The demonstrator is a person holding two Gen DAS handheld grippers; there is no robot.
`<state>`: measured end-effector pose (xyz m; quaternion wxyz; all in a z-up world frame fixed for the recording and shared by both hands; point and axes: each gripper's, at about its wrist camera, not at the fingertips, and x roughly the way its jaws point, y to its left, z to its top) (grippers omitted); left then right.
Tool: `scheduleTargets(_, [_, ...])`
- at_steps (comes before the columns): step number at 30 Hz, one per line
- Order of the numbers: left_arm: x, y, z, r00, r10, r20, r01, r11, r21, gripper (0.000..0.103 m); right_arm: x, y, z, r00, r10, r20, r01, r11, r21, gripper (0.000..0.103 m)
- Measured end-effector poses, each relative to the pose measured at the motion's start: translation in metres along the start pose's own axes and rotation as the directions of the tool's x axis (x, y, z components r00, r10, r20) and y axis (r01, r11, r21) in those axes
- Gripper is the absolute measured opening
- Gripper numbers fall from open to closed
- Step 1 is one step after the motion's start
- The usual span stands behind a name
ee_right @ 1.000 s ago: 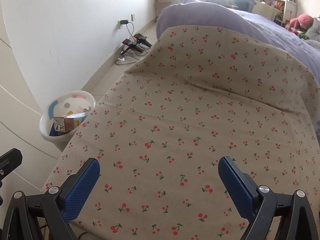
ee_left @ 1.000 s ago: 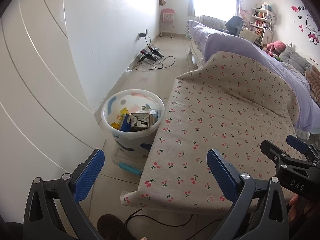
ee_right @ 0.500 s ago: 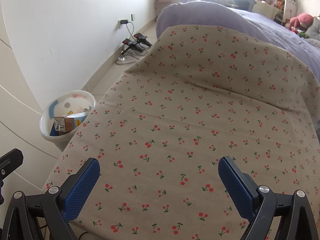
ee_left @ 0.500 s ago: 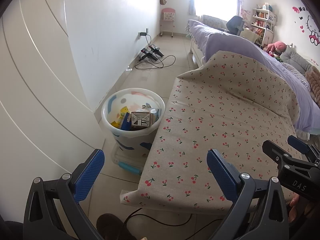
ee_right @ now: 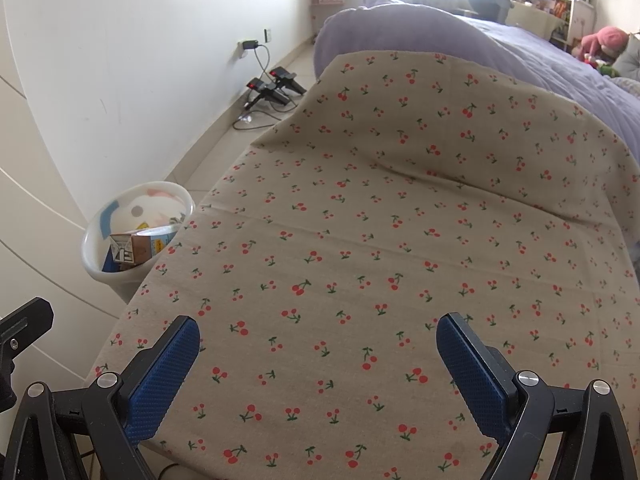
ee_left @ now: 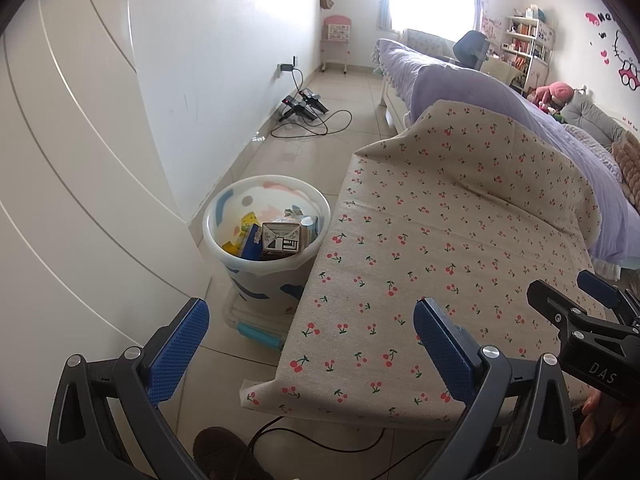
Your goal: Collect trash
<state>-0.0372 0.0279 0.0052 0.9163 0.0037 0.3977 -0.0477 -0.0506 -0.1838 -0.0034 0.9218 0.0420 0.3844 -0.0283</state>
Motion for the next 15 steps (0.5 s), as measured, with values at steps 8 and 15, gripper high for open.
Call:
scheduleTargets(8, [0.0008,0.0002,-0.0005,1.0,-0.002,-0.002,0.002,1.0,0.0,0.103,0.0001,0.0003,-0.0002,1.0,-0.002,-0.001,0.002,1.0,0.0,0.098])
scheduleTargets(15, [0.0023,-0.0008,-0.0022,1.0,-0.014,-0.002,0.014,1.0,-0.002,0.103,0.0001,0.0005,-0.0003,1.0,-0.001,-0.001,0.001,1.0,0.001,0.098])
